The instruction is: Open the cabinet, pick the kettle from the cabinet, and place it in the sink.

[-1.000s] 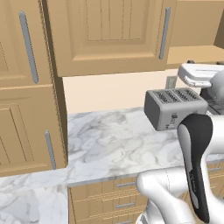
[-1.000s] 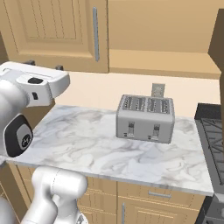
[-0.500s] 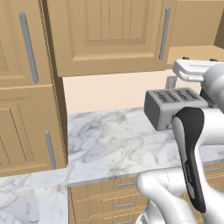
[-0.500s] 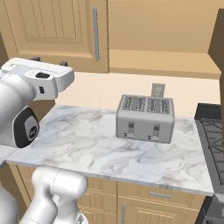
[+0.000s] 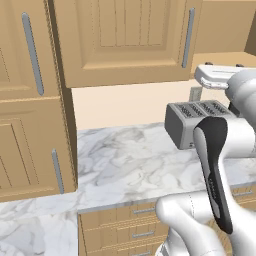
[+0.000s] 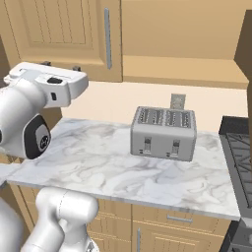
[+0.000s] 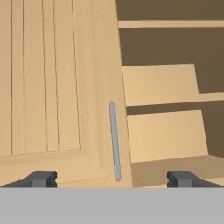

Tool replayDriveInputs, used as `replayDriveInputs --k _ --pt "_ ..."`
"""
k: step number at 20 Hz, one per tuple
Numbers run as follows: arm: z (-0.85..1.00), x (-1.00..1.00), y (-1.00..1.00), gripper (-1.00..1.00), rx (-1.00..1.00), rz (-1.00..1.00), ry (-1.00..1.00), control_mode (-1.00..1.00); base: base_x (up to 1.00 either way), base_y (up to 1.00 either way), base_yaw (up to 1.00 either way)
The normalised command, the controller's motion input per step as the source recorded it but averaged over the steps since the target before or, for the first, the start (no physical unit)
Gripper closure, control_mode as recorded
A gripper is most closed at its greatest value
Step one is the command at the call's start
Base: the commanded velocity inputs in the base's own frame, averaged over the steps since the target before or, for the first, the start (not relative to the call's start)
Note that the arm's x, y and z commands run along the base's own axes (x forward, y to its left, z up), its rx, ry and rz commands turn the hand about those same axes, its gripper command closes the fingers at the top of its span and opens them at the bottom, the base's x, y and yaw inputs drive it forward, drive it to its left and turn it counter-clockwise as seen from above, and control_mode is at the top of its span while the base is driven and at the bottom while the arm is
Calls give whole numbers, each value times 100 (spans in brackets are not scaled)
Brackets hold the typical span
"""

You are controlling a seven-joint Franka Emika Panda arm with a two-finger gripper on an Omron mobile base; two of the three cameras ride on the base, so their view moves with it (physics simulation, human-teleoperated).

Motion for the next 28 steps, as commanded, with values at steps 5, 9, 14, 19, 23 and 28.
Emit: replayDriveInputs --k 5,9,14,19,23,28 --pt "0 18 -6 -100 0 0 0 -100 0 0 0" --pt "0 18 -4 -100 0 0 0 -100 0 0 0" --pt "0 19 0 -100 0 0 0 -100 0 0 0" --pt "0 23 0 -100 0 0 0 -100 0 0 0" --pt "0 19 0 -100 0 0 0 -100 0 0 0" --pt "0 17 -3 -100 0 0 0 -100 0 0 0"
